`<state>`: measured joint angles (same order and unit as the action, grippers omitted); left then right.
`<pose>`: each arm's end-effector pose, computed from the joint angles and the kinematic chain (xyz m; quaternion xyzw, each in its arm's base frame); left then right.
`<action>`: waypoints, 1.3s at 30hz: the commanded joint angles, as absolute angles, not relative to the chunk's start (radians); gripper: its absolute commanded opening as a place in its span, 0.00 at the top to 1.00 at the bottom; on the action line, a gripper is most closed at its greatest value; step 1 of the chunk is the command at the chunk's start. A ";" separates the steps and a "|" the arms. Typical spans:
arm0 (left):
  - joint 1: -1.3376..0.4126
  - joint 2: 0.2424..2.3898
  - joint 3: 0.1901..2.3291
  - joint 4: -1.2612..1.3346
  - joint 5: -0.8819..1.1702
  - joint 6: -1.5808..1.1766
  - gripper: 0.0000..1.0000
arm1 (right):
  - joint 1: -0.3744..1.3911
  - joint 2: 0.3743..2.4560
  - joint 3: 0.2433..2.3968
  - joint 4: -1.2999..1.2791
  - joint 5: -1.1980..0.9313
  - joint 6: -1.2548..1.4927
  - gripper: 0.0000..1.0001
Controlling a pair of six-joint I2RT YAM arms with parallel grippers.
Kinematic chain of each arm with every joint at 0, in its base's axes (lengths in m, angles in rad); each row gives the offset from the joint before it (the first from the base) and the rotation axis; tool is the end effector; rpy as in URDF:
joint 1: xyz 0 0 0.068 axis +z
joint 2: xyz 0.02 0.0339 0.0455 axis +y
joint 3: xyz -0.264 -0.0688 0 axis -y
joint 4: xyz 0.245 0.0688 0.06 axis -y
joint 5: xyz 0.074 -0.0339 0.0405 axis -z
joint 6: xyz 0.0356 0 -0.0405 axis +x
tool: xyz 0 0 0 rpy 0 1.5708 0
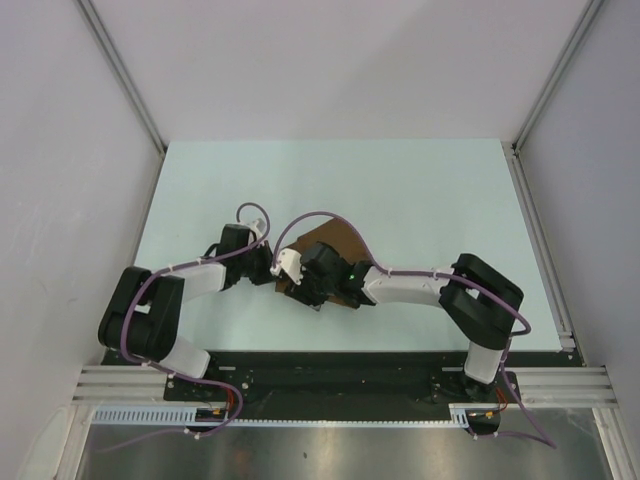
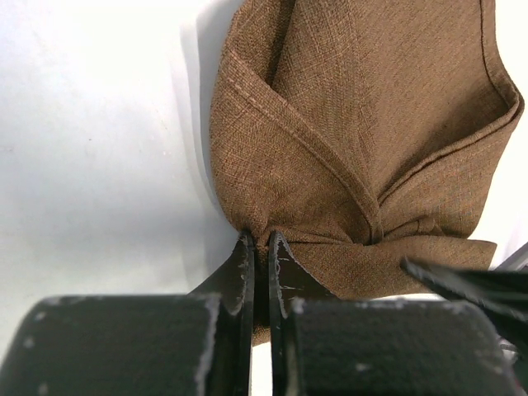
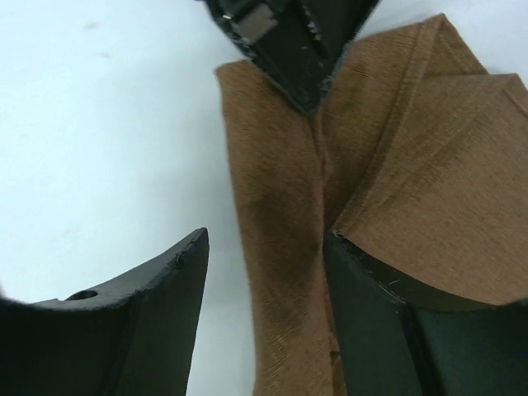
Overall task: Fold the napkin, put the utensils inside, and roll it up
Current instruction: Roll the napkin with the utensil
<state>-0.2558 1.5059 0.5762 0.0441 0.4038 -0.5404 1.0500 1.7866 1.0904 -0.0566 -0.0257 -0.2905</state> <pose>0.2529 -0.0806 0.1338 -0.0642 0.9230 -0.3017 0.2302 0.1898 0.3327 0.1854 -0.5739 0.7158 0.1584 0.3650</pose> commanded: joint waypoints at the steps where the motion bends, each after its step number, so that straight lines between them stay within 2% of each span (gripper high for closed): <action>1: -0.252 1.532 0.598 -0.035 0.371 -0.503 1.00 | 1.054 1.825 1.095 0.060 0.054 -0.351 0.38; 10: -0.253 1.532 0.620 -0.052 0.377 -0.494 1.00 | 1.048 1.908 1.115 0.020 0.058 -0.353 0.41; 13: -0.253 1.528 0.623 -0.040 0.397 -0.495 1.00 | 1.026 1.931 1.126 -0.026 0.035 -0.322 0.46; 15: -0.253 1.523 0.624 -0.034 0.405 -0.497 0.95 | 0.996 1.950 1.163 -0.072 -0.027 -0.301 0.64; 16: -0.253 1.519 0.627 -0.029 0.405 -0.499 0.91 | 0.986 1.954 1.176 -0.122 -0.058 -0.281 0.74; 17: -0.253 1.502 0.630 -0.032 0.391 -0.500 0.79 | 0.976 1.956 1.187 -0.149 -0.093 -0.273 0.78; 19: -0.252 1.476 0.641 -0.047 0.362 -0.502 0.64 | 0.939 1.962 1.212 -0.214 -0.217 -0.253 0.85; 20: -0.250 1.444 0.644 -0.051 0.338 -0.502 0.50 | 0.925 1.962 1.218 -0.234 -0.266 -0.235 0.87; 21: -0.247 1.427 0.646 -0.061 0.321 -0.503 0.42 | 0.914 1.974 1.242 -0.283 -0.364 -0.223 0.88; 22: -0.245 1.408 0.646 -0.069 0.304 -0.506 0.29 | 0.888 1.982 1.256 -0.310 -0.406 -0.210 0.90; 25: -0.245 1.326 0.624 -0.083 0.236 -0.506 0.18 | 0.856 2.019 1.304 -0.394 -0.558 -0.175 0.93; 32: -0.253 1.154 0.465 0.033 0.244 -0.492 0.16 | 0.799 2.095 1.373 -0.479 -0.869 -0.103 0.98; 39: -0.356 1.048 0.342 0.204 0.241 -0.491 0.16 | 0.749 2.207 1.491 -0.581 -1.035 -0.080 1.00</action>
